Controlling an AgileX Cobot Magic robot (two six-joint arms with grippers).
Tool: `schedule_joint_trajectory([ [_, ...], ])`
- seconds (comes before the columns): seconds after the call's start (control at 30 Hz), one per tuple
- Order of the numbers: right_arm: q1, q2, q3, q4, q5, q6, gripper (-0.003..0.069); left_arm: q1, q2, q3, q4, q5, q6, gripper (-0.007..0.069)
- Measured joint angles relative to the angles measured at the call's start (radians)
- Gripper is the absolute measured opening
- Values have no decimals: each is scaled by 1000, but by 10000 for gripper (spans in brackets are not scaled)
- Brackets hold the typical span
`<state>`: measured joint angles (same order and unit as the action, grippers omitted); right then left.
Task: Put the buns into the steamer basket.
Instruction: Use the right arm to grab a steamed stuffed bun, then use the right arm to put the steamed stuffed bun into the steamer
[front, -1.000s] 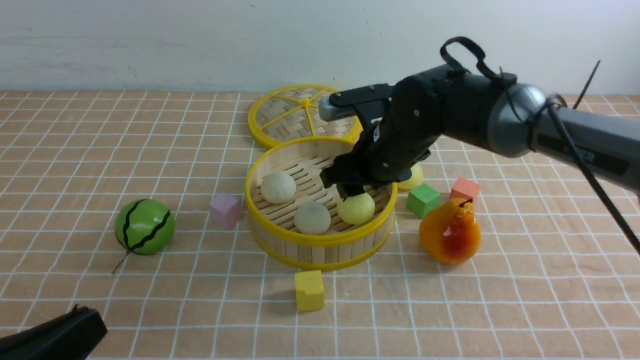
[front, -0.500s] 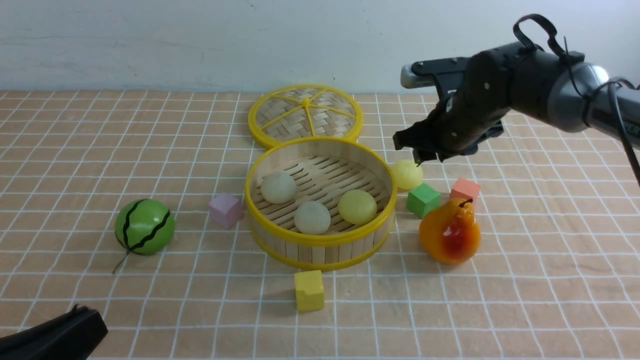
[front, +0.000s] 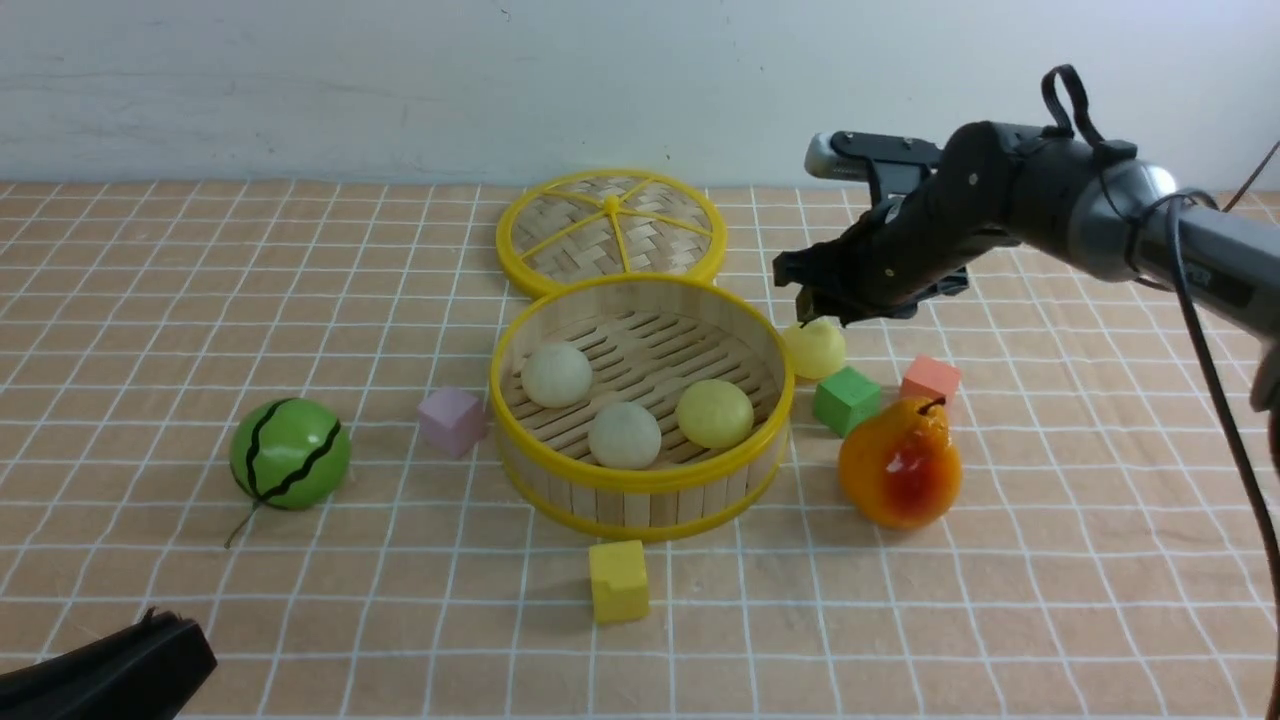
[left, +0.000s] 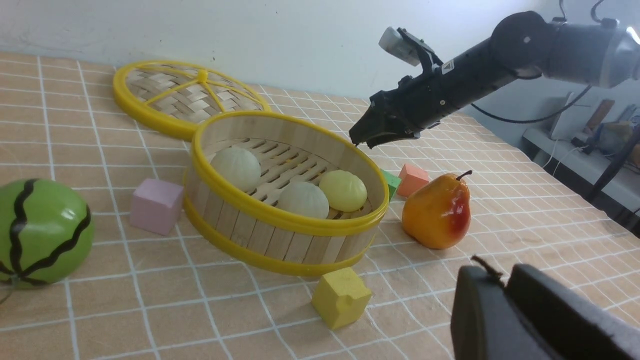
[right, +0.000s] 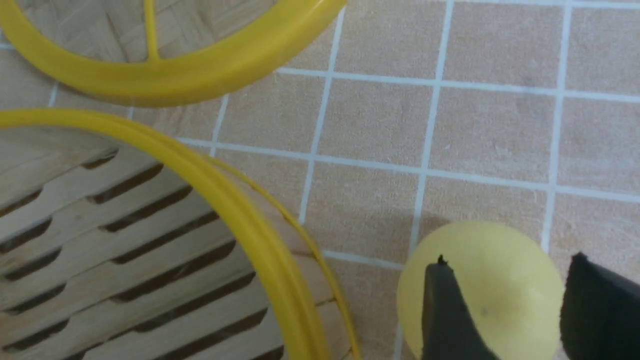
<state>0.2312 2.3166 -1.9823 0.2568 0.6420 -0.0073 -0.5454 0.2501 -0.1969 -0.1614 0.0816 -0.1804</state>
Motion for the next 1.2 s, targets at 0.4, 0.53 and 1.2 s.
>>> schedule_joint_trajectory([
  [0.4,0,54,-34,0,-10,-5,262,0,0,0,0,0,0,78],
  [0.53,0,58,-34,-7,-12,-8,108,0,0,0,0,0,0,81],
  [1.2,101,-142,-35,148,82,-244,7,0,0,0,0,0,0,101],
])
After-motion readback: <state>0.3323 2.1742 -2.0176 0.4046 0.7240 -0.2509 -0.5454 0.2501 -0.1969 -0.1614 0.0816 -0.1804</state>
